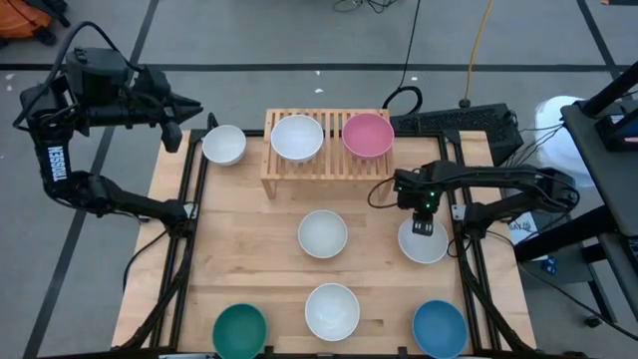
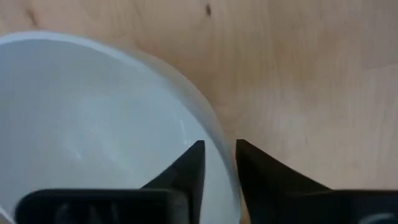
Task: Place and stack bowls onto a shelf
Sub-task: Stack the white bowl on top of the pink bowl on the shelf
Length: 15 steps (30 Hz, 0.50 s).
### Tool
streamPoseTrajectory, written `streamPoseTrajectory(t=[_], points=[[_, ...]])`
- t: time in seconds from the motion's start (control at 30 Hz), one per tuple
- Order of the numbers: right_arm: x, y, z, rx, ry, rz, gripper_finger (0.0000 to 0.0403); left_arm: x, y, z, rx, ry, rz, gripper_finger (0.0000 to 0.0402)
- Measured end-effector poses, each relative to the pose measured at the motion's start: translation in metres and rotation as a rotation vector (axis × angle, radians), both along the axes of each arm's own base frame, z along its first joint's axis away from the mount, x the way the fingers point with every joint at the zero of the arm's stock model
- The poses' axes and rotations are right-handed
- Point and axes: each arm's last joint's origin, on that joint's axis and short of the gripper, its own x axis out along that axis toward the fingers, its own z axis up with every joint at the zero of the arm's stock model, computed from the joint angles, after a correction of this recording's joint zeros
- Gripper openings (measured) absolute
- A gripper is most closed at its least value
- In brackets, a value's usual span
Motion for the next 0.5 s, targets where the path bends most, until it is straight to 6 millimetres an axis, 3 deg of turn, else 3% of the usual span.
streamPoseTrajectory(t=[0.17,0.37,0.5], points=[[0.008,-0.003,-0.007,0.002,-0.011,0.030,0.0009,0.000,0.000,0.000,-0.006,-0.003,0.004,0.0062],[0.011,-0.002,-0.007,0.035,-0.064,0.032,0.0002,0.002,0.001,0.000,-0.037,-0.017,0.025,0.0063],[0.010,-0.001,0.005,0.024,-0.061,0.013,0.0001,0.002,0.001,0.000,-0.037,-0.017,0.024,0.0062]])
